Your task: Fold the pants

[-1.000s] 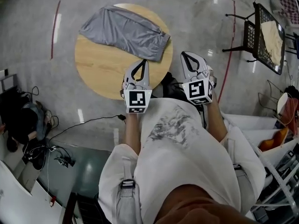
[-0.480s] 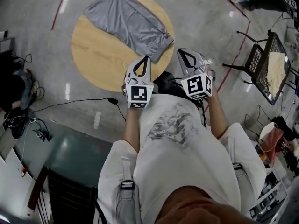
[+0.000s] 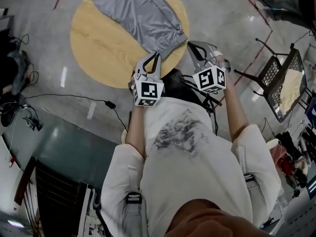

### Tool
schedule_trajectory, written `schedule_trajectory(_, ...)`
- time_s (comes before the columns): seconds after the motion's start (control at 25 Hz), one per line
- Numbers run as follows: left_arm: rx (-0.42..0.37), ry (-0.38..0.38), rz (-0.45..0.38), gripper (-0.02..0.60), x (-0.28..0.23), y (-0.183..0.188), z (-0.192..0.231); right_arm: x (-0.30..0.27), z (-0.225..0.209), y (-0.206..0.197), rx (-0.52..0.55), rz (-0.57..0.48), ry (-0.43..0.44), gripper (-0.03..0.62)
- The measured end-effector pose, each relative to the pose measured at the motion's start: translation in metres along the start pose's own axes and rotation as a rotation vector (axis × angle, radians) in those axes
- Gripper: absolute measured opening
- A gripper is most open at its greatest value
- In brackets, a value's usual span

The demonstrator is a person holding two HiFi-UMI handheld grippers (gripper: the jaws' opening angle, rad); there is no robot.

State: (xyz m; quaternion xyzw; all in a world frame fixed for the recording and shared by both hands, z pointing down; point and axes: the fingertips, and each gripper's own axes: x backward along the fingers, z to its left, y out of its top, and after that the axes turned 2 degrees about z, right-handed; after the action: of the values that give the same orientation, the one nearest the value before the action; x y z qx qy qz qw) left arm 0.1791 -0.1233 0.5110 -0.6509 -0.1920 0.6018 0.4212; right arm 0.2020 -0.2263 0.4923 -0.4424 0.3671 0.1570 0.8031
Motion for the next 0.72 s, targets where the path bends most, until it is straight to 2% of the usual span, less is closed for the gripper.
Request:
schedule_trajectory(0.32,-0.030,-0.011,0.038,0.060,-0.026,-0.028,-0.008,-0.030,0.016,-0.019,0.127,0.004,0.089,0.046)
schedule_trajectory(0.72,-0.037,-0.033,0.090,0.132,-0.051,-0.055,-0.020,-0.060,0.032,-0.036,0.271,-0.006,0.202,0.103)
